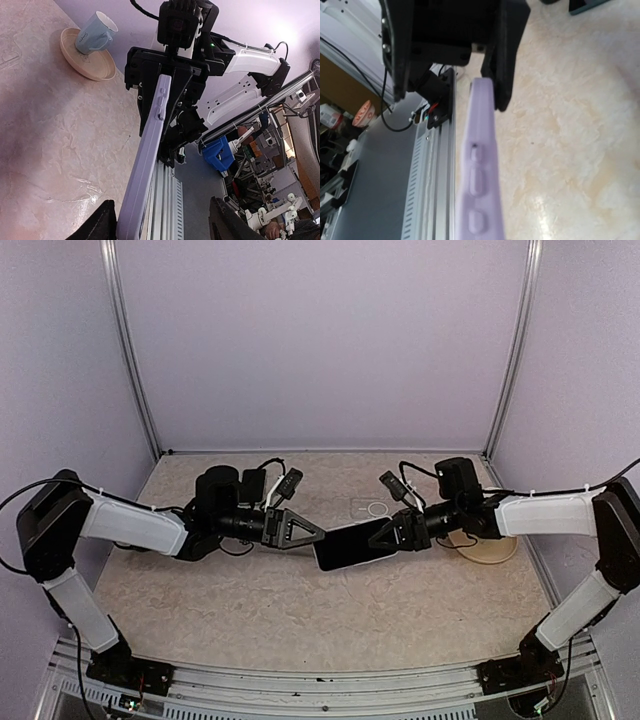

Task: Put the phone into the phone case
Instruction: Press the bottom left corner of the phone case, then press the phone with the phone case.

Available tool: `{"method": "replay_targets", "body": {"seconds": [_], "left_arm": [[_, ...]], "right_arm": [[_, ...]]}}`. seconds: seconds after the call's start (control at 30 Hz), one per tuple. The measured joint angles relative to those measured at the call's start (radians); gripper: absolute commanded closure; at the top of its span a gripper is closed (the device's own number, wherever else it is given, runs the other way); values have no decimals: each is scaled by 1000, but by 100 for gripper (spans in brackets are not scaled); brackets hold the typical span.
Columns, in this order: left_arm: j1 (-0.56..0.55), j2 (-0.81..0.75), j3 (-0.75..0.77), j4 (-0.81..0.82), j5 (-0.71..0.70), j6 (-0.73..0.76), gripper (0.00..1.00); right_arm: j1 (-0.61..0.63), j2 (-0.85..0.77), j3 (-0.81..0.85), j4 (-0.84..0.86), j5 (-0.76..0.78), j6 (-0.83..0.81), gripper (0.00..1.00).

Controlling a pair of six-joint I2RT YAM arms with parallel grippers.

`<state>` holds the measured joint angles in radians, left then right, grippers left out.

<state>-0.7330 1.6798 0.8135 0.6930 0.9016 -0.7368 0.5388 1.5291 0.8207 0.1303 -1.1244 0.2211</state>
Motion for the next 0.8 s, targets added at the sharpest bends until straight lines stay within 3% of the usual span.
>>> {"method": "replay_targets", "body": {"seconds": [0.4,0.67,0.8], "left_arm": [[-32,-2,-17,58,3,-26,39],[-39,11,-17,77,0,-36,56],[-39,16,-17,92,-2,-47,60]], "right_arm": [[-13,-53,-3,97,2,114,96],[-13,-58,-9,126,1,163,96],[-13,-67,-9,126,2,170,96]]}}
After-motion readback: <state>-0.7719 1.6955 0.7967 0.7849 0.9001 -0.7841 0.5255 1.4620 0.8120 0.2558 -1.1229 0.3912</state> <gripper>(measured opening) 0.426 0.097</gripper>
